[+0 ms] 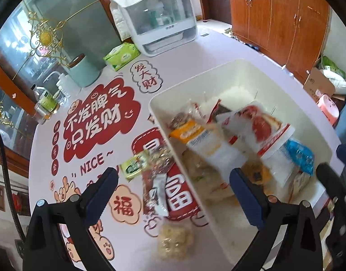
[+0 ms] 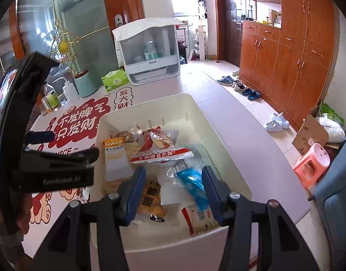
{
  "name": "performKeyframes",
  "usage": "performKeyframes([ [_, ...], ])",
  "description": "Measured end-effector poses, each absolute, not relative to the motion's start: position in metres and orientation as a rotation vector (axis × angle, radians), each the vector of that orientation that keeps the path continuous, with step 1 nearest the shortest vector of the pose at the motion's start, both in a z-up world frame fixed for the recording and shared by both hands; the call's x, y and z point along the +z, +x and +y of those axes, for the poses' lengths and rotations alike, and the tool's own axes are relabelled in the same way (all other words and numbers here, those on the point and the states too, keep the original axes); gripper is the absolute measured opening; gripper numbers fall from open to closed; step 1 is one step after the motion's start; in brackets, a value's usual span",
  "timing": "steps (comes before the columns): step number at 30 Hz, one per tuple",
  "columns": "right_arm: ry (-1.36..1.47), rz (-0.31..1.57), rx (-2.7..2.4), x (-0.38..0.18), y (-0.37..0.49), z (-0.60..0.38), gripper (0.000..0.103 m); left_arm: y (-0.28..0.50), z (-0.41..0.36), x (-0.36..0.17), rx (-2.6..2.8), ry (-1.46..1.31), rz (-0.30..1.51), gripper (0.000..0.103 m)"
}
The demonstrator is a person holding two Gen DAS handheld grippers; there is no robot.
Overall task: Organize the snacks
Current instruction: 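Move both tools back toward the last snacks beside the tray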
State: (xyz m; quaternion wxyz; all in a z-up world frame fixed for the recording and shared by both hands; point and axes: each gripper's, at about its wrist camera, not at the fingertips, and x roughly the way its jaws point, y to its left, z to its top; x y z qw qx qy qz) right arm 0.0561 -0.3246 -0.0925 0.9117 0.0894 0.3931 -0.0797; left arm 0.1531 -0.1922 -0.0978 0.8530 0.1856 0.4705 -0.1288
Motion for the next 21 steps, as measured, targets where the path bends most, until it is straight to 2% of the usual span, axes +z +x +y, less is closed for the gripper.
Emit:
performKeyframes([
  [21, 0.100, 0.831, -0.126, -0.094, 0.050, -0.273, 0.052, 0.136, -0.116, -0.105, -0.201, 0.297, 1.045, 0.099],
])
